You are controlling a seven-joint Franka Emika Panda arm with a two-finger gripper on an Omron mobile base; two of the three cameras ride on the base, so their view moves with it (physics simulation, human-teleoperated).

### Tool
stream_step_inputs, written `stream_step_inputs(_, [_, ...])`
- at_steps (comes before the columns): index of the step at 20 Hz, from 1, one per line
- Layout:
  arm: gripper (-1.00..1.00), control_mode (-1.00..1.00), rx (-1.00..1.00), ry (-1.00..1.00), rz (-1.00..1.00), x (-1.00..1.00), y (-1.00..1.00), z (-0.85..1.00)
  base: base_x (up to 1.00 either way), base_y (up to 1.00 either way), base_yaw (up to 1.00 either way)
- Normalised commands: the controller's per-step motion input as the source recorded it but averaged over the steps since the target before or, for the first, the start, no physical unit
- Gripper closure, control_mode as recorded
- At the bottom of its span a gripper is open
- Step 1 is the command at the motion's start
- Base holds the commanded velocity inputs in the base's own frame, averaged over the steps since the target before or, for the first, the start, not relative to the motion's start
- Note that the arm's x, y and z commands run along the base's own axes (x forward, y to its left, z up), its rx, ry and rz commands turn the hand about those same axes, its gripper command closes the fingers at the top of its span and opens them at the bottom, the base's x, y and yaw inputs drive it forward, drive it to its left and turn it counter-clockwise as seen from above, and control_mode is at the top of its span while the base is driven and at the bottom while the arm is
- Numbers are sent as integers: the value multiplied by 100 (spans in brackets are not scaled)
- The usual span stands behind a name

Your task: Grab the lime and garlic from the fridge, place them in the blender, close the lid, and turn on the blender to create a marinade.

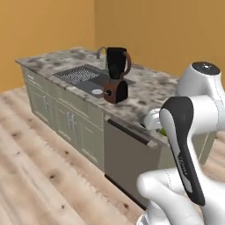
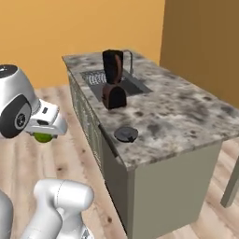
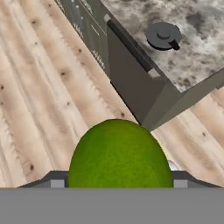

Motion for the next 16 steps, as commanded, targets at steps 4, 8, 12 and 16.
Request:
stream_step_inputs(4, [100,100,0,0,0,0,0,0,58,67,-57])
stream_step_inputs(8, [100,100,0,0,0,0,0,0,31,64,-59])
stream_step_inputs(12, [100,100,0,0,0,0,0,0,14,69,-58])
stream_step_inputs(16, [100,100,0,0,0,0,0,0,0,62,-57])
